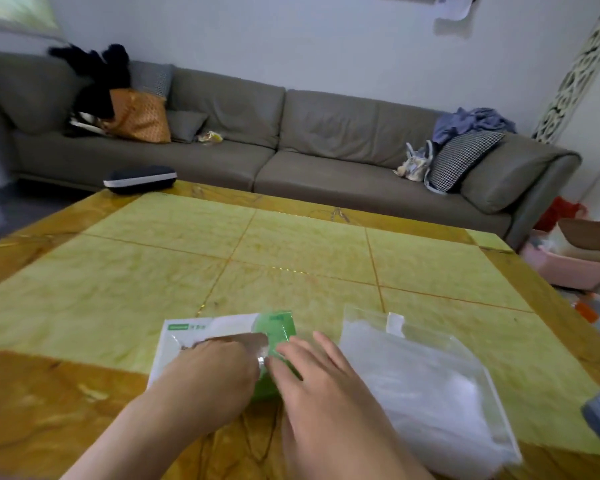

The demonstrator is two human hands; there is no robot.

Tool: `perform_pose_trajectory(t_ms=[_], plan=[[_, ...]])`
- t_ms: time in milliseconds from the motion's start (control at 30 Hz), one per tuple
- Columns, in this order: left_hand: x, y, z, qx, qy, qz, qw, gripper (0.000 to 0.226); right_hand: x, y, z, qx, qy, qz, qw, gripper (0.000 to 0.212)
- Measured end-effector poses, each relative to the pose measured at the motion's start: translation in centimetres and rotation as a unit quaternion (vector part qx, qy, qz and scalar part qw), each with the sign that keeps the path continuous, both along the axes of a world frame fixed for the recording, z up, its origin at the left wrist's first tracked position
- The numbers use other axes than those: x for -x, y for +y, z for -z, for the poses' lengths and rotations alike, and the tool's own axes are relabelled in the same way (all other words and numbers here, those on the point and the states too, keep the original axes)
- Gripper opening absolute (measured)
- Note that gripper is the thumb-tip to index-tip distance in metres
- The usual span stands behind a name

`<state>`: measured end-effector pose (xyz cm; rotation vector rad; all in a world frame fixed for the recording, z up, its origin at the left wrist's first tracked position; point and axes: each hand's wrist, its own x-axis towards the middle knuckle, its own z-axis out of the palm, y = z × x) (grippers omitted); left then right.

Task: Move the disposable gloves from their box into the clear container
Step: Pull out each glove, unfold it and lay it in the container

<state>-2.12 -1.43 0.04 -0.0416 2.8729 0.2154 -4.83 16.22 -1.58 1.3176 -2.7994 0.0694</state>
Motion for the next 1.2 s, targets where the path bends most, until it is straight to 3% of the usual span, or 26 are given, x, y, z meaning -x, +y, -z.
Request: perform_pose_trajectory(t_ms=[100, 200, 267, 367, 500, 700, 800, 867, 900, 967, 1067, 1133, 1200], plan=[[0.2, 0.1, -0.2, 0.011, -0.021, 0.006, 1.000, 0.014, 0.2, -0.8, 0.9, -0.011, 0.027, 0.022, 0.999, 0.063], [0.2, 0.2, -0.3, -0.030, 0.040, -0.048, 0.998, 0.036, 0.0, -1.2, -0.2, -0.019, -0.039, 0.024, 0.999, 0.066], [0.1, 0.0, -0.4, -0.075, 0.090, -0.108, 0.987, 0.041, 0.2, -1.0, -0.2, -0.006, -0.007, 0.002, 1.000, 0.069], [0.0, -0.6, -1.3, -0.162, 0.159, -0.177, 0.958, 0.033, 0.1, -0.8, 0.4, -0.005, 0.000, 0.009, 1.000, 0.065], [-0.4, -1.5, -2.7, -0.227, 0.239, -0.195, 0.924, 0.006, 0.4, -0.7, 1.2, 0.007, 0.005, 0.009, 1.000, 0.068], [-0.3, -2.6, -3.0, -0.308, 0.330, -0.184, 0.873, 0.022, 0.4, -0.7, 0.5, 0.005, -0.014, 0.005, 1.000, 0.076], [-0.5, -2.4, -2.4, -0.222, 0.260, -0.141, 0.929, 0.031, 0.2, -0.5, 0.4, 0.010, 0.001, 0.006, 1.000, 0.072], [-0.3, -2.1, -1.8, -0.186, 0.232, -0.151, 0.943, 0.012, 0.3, -0.5, 0.8, 0.021, -0.004, -0.004, 1.000, 0.072], [-0.2, -1.9, -1.7, -0.199, 0.243, -0.173, 0.933, 0.010, 0.4, -0.5, 0.9, 0.014, -0.002, -0.011, 1.000, 0.073], [0.2, -2.1, -1.7, -0.272, 0.304, -0.229, 0.884, 0.021, 0.2, -0.4, 0.2, 0.003, 0.001, -0.009, 1.000, 0.075], [-0.1, -2.5, -3.5, -0.423, 0.378, -0.291, 0.770, 0.028, 0.1, -0.5, -0.5, 0.000, -0.023, -0.012, 1.000, 0.074], [-0.4, -2.3, -4.2, -0.517, 0.362, -0.289, 0.720, 0.030, -0.2, -0.6, -1.0, 0.023, -0.038, -0.012, 0.999, 0.071], [-0.4, -2.0, -4.1, -0.572, 0.321, -0.275, 0.704, 0.029, -0.3, -0.5, -1.0, 0.052, -0.030, -0.015, 0.998, 0.065]])
